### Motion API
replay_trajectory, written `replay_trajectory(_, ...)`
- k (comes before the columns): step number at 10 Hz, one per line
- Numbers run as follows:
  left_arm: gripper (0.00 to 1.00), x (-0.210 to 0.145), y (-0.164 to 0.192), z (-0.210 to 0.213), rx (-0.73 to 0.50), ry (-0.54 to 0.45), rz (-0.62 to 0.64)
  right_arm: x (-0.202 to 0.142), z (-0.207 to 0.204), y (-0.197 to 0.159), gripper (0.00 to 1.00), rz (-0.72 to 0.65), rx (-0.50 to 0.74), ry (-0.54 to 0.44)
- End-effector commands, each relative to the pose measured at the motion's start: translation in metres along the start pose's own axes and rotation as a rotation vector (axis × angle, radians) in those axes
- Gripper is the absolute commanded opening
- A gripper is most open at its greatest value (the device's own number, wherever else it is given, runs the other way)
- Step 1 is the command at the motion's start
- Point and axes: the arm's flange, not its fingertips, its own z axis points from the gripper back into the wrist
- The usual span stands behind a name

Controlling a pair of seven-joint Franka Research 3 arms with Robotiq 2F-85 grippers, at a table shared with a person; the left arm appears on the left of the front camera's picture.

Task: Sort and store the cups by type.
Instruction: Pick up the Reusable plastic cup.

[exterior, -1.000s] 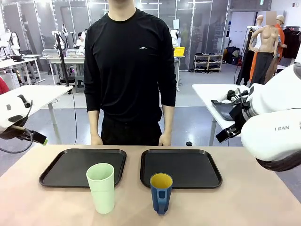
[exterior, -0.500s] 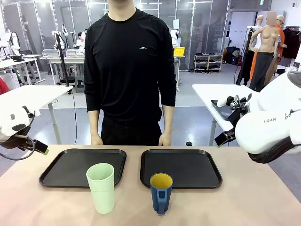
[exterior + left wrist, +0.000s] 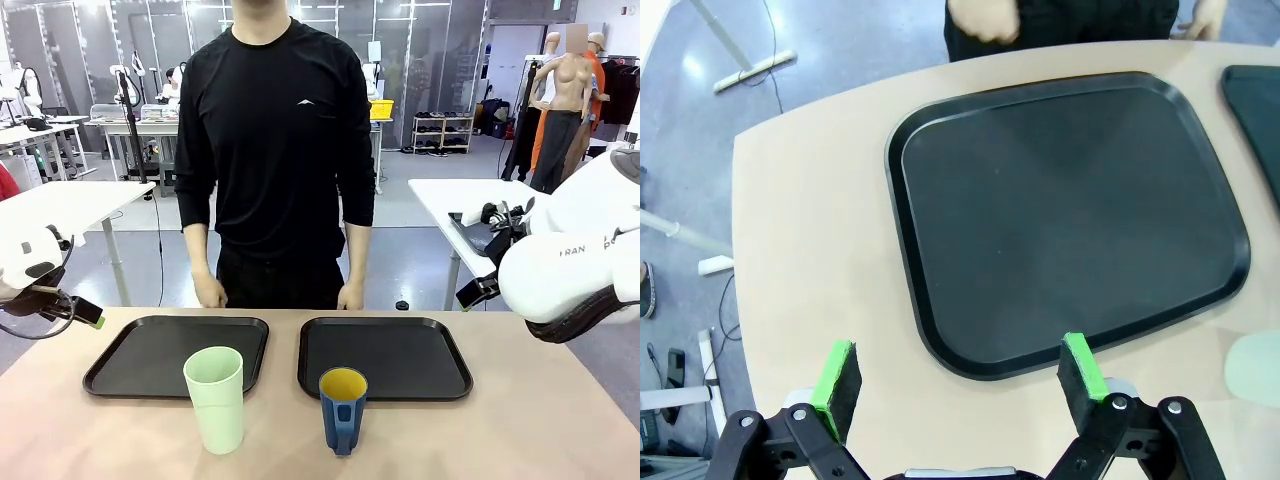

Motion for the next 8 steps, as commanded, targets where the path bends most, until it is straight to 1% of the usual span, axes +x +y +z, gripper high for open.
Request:
replay_trajectory(1,1.0,-0.0005,0.0016,-0.0001,0.003,0.001,-0.005,-0.0014,-0.0006,-0.0007,1.0,-0.003,0.001,-0.002)
replay_trajectory(8,1.0,-0.0005,0.0016,-0.0001,0.003,0.001,-0.005,-0.0014,-0.0006,-0.0007,1.0,-0.003,0.001,-0.002)
